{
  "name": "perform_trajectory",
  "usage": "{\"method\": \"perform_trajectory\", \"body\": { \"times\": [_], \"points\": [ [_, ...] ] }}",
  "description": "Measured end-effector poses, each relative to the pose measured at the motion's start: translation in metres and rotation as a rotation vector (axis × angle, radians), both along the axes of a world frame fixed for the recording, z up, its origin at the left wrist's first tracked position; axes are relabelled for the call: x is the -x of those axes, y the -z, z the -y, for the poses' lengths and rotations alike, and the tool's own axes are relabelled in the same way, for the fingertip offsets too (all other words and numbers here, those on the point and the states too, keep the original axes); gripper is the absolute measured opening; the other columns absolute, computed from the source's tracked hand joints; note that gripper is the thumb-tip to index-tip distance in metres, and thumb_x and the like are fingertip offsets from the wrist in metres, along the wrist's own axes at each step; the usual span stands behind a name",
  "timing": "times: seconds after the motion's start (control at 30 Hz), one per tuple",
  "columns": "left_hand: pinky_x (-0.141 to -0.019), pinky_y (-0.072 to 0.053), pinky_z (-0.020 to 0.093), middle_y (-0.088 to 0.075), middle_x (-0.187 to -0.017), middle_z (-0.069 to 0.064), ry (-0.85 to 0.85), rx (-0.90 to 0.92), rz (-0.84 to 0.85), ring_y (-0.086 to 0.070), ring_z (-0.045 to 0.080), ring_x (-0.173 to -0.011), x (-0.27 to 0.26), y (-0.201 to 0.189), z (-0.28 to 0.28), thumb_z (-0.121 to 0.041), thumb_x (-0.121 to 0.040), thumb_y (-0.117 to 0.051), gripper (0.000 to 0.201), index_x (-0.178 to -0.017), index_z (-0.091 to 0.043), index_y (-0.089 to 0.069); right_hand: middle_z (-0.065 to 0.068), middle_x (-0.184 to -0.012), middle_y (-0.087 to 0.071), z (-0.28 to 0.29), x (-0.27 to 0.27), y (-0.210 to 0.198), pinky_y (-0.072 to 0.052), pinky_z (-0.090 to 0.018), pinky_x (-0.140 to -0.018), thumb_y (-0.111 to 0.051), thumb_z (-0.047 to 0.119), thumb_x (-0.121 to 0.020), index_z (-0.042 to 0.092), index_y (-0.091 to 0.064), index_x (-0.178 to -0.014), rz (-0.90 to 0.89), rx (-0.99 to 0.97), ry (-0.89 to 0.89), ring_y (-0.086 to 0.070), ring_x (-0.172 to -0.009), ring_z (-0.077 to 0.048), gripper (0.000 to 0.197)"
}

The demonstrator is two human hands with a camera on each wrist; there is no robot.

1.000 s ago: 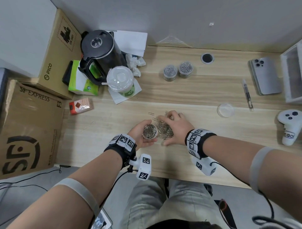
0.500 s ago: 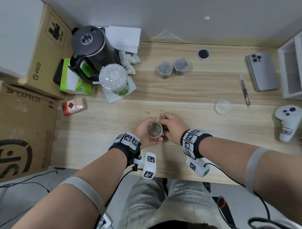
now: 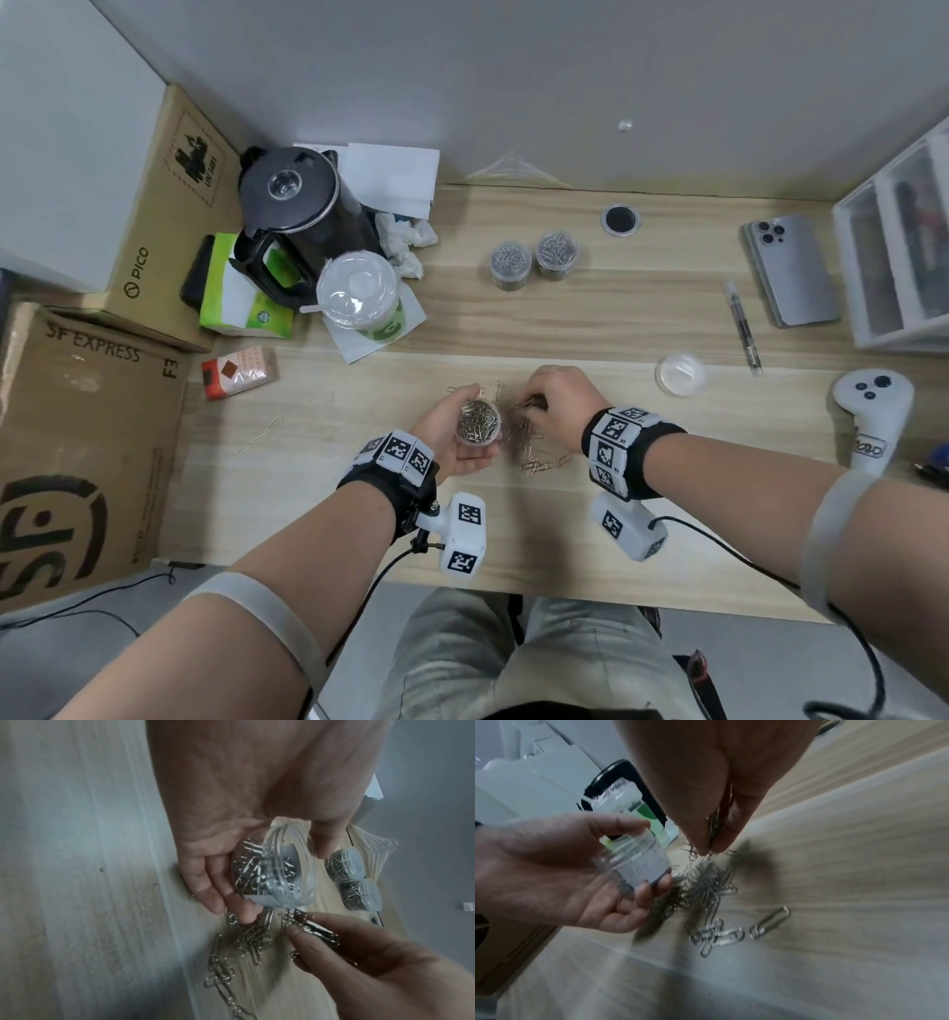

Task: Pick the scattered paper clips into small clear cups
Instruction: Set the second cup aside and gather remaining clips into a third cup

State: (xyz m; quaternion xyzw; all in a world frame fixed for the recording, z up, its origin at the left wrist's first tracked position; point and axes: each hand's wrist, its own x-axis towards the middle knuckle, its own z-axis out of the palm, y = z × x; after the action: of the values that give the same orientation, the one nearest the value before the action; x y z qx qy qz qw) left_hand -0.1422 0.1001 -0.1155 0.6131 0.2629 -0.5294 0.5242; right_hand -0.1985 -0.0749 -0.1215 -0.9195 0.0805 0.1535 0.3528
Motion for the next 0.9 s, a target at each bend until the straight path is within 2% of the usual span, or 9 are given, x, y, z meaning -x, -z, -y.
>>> {"method": "perform_trajectory", "body": {
  "times": [0.1, 0.2, 0.23, 0.37, 0.5, 0.6, 0.73, 0.8, 0.9],
  "points": [
    [-0.088, -0.055, 0.040, -0.072, -0.086, 0.013, 0.004, -0.036, 0.031, -0.067, 0.026, -0.072, -0.003, -0.003, 0.004, -0.056, -0.094, -0.055, 0.051, -0.117, -0.010, -0.061, 0.000, -0.099, -0.071, 0.007, -0.005, -0.013, -0.049, -0.027, -0.089, -0.070, 0.008, -0.082, 0.015, -0.075, -0.096, 0.048, -0.032, 0.013, -0.064, -0.092, -0.017, 0.016],
    [-0.071, -0.059, 0.035, -0.072, -0.089, 0.012, 0.016, -0.052, 0.039, -0.070, 0.026, -0.074, -0.004, -0.006, 0.009, -0.058, -0.094, -0.054, 0.054, -0.120, -0.012, -0.061, 0.000, -0.098, -0.072, 0.005, -0.010, -0.024, -0.049, -0.029, -0.087, -0.072, 0.012, -0.081, 0.016, -0.075, -0.094, 0.070, -0.081, -0.015, -0.064, -0.092, -0.016, 0.014],
    [-0.071, -0.060, 0.036, -0.072, -0.092, 0.013, 0.018, -0.047, 0.037, -0.071, 0.027, -0.078, -0.004, -0.006, 0.010, -0.058, -0.095, -0.054, 0.052, -0.121, -0.013, -0.061, 0.000, -0.099, -0.071, 0.002, -0.011, -0.026, -0.049, -0.028, -0.088, -0.072, 0.013, -0.081, 0.016, -0.075, -0.095, 0.065, -0.084, -0.043, -0.064, -0.093, -0.016, 0.015],
    [-0.091, -0.058, 0.049, -0.072, -0.096, 0.017, 0.015, 0.024, 0.012, -0.070, 0.035, -0.088, -0.001, -0.008, 0.016, -0.046, -0.097, -0.055, 0.039, -0.115, -0.013, -0.065, -0.002, -0.106, -0.070, -0.019, -0.012, -0.033, -0.047, -0.028, -0.092, -0.070, 0.016, -0.083, 0.016, -0.074, -0.103, 0.027, -0.062, -0.139, -0.062, -0.100, -0.017, 0.020],
    [-0.091, -0.057, 0.053, -0.071, -0.089, 0.016, -0.003, 0.033, 0.005, -0.067, 0.033, -0.083, 0.000, -0.007, 0.017, -0.038, -0.095, -0.054, 0.032, -0.108, -0.011, -0.068, -0.005, -0.104, -0.070, -0.032, -0.010, -0.036, -0.049, -0.035, -0.090, -0.070, 0.016, -0.081, 0.015, -0.072, -0.107, 0.037, -0.081, -0.137, -0.062, -0.098, -0.020, 0.026],
    [-0.094, -0.056, 0.054, -0.072, -0.097, 0.014, -0.025, 0.025, 0.006, -0.068, 0.033, -0.092, -0.001, -0.005, 0.012, -0.040, -0.096, -0.051, 0.033, -0.106, -0.013, -0.069, -0.003, -0.100, -0.069, -0.032, -0.007, -0.037, -0.056, -0.031, -0.083, -0.072, 0.012, -0.079, 0.016, -0.071, -0.105, 0.035, -0.253, -0.097, -0.065, -0.090, -0.014, 0.027],
    [-0.093, -0.057, 0.049, -0.074, -0.096, 0.011, -0.027, 0.018, 0.017, -0.070, 0.030, -0.084, -0.001, -0.001, 0.006, -0.048, -0.095, -0.054, 0.041, -0.112, -0.015, -0.069, 0.000, -0.100, -0.070, -0.027, -0.002, -0.035, -0.057, -0.027, -0.081, -0.062, 0.001, -0.079, 0.016, -0.071, -0.106, 0.098, -0.403, -0.023, -0.066, -0.094, -0.009, 0.032],
    [-0.092, -0.058, 0.046, -0.073, -0.092, 0.011, -0.025, 0.017, 0.030, -0.070, 0.027, -0.078, -0.002, 0.001, 0.002, -0.053, -0.093, -0.059, 0.048, -0.119, -0.013, -0.067, 0.005, -0.096, -0.069, -0.022, -0.003, -0.032, -0.058, -0.030, -0.077, -0.062, 0.005, -0.079, 0.020, -0.071, -0.100, 0.187, -0.378, 0.032, -0.066, -0.089, -0.007, 0.028],
    [-0.079, -0.062, 0.039, -0.070, -0.084, 0.012, -0.009, 0.007, 0.037, -0.070, 0.024, -0.071, -0.005, 0.001, -0.006, -0.054, -0.085, -0.071, 0.052, -0.114, -0.011, -0.064, 0.010, -0.100, -0.061, -0.004, -0.007, -0.027, -0.054, -0.037, -0.080, -0.067, 0.021, -0.076, 0.023, -0.064, -0.109, 0.154, -0.101, 0.016, -0.060, -0.088, -0.008, 0.033]
  ]
}}
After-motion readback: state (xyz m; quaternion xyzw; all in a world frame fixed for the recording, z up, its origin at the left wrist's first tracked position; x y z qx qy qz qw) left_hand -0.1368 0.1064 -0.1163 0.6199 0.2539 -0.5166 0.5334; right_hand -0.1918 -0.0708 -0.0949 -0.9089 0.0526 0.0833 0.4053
